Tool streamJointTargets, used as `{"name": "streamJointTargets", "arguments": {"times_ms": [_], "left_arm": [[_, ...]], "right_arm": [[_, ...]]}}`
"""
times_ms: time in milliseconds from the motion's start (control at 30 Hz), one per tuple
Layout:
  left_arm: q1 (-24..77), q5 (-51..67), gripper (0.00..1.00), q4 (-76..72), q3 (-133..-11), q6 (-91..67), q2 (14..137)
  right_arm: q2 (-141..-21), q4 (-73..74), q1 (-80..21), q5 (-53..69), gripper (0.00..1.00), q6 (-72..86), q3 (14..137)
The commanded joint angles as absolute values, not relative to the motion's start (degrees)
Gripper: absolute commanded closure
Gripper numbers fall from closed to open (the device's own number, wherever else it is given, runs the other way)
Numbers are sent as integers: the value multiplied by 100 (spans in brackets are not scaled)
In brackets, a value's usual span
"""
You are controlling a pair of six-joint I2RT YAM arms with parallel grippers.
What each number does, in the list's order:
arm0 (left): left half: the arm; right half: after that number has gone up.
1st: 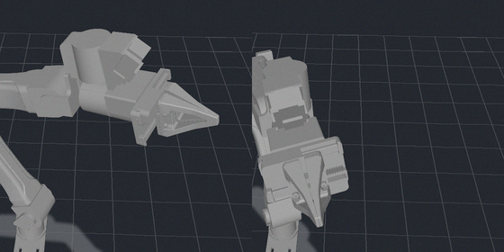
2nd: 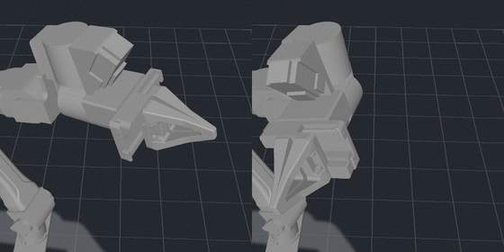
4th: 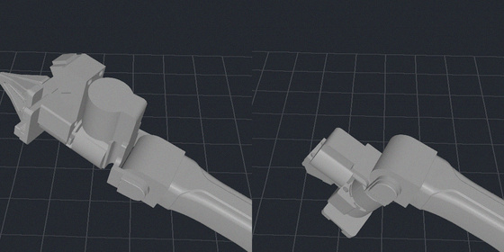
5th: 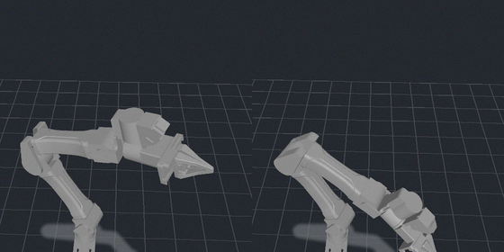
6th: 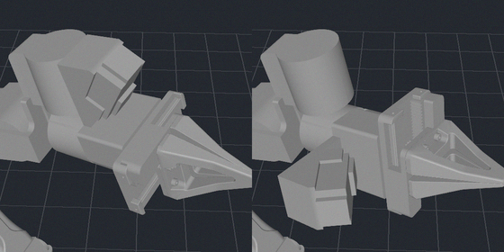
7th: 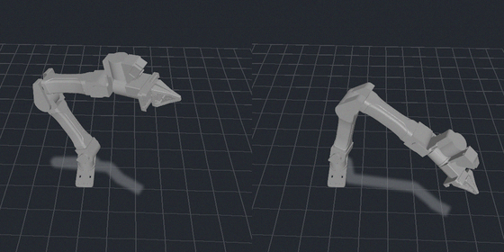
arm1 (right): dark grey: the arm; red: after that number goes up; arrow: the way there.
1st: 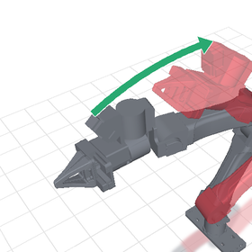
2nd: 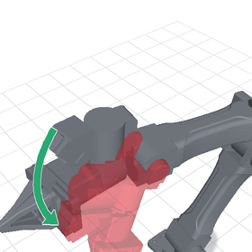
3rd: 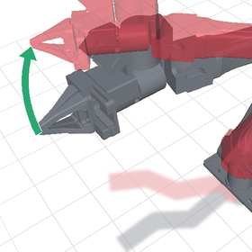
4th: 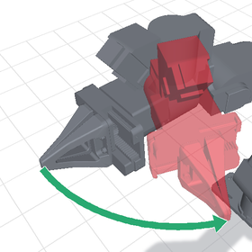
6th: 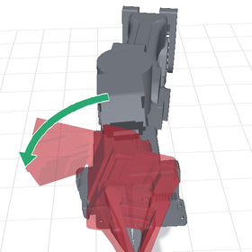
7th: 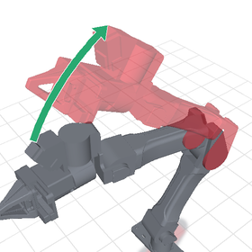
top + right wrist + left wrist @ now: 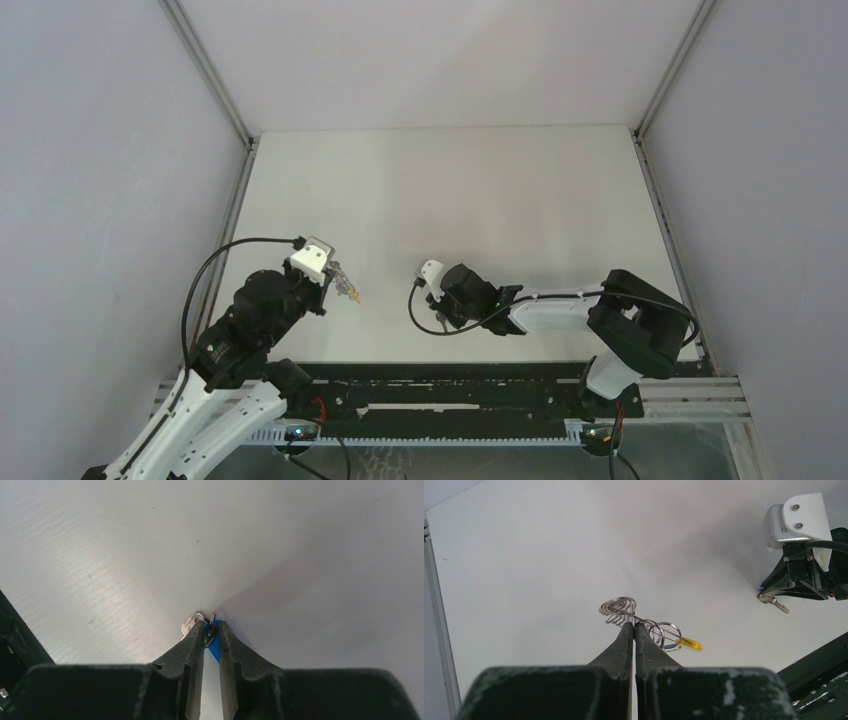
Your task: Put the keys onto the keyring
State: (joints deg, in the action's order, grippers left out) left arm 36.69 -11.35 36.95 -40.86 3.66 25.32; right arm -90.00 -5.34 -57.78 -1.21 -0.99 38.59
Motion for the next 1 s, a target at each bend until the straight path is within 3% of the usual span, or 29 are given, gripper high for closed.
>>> {"name": "streamJointTargets", "arguments": {"times_ms": [0, 567, 967], "left_arm": [[3612, -1068, 100, 3310, -4017, 467, 2487], [3591, -1044, 100, 3288, -4008, 491, 2522], [3593, 57, 100, 3138, -4124, 869, 2558]], "right_arm": [[-8944, -699, -5805, -237, 85, 3, 3797], [-8587, -590, -5755, -61, 100, -80, 3634], [-6521, 347, -5441, 1142, 100, -1011, 3633]]}}
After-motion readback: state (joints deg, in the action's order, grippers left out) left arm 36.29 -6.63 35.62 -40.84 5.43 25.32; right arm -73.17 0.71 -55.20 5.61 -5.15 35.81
